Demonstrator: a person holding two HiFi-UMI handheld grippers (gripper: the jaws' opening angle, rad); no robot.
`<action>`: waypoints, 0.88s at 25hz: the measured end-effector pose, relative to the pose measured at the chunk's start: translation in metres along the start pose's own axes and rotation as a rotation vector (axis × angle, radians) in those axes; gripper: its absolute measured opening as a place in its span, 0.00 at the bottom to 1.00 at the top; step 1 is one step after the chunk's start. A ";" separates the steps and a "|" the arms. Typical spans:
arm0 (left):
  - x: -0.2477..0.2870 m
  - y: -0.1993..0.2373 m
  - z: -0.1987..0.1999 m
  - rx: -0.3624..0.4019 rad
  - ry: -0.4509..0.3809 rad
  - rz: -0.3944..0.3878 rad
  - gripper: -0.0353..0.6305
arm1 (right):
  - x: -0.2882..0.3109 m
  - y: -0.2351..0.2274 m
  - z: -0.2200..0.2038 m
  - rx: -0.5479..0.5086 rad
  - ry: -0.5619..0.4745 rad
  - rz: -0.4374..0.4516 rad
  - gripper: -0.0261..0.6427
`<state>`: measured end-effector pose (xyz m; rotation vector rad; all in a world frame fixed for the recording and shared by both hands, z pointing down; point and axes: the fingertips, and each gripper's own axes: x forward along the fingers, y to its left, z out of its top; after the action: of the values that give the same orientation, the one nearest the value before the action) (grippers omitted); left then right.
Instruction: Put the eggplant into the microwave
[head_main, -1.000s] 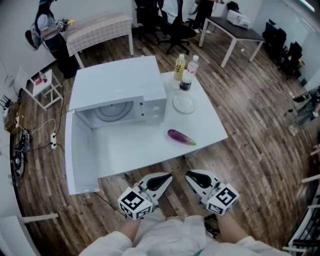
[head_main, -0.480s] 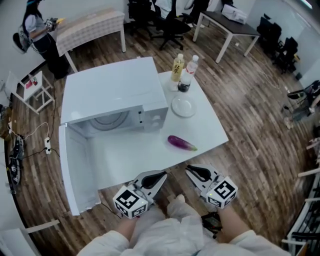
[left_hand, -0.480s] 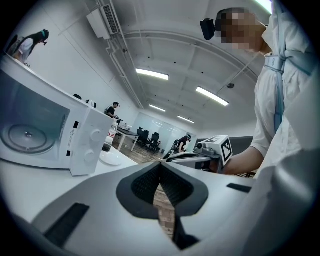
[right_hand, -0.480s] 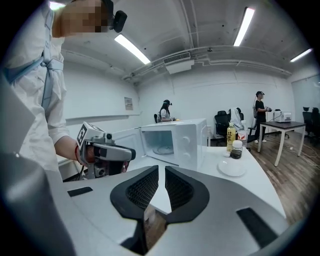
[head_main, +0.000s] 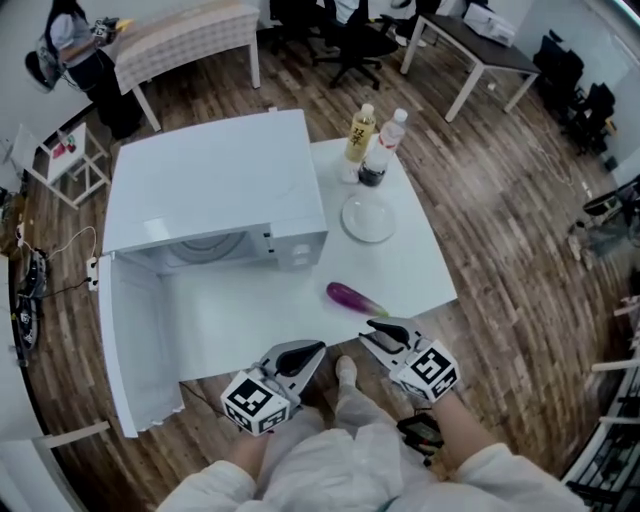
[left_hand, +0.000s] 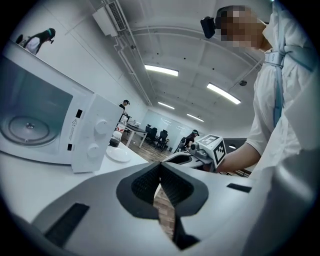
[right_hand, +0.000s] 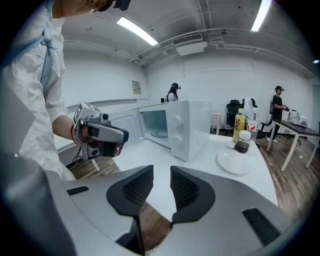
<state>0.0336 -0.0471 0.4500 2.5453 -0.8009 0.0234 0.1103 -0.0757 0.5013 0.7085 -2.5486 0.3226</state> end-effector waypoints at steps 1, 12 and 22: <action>0.004 0.003 0.000 -0.006 0.002 0.011 0.06 | 0.003 -0.005 -0.004 -0.007 0.014 0.008 0.20; 0.028 0.019 -0.014 -0.049 0.013 0.099 0.06 | 0.030 -0.043 -0.042 -0.072 0.146 0.077 0.30; 0.056 0.027 -0.039 -0.071 0.062 0.100 0.06 | 0.051 -0.067 -0.078 -0.145 0.277 0.097 0.33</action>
<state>0.0696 -0.0799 0.5049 2.4237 -0.8876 0.1041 0.1374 -0.1270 0.6007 0.4533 -2.3182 0.2461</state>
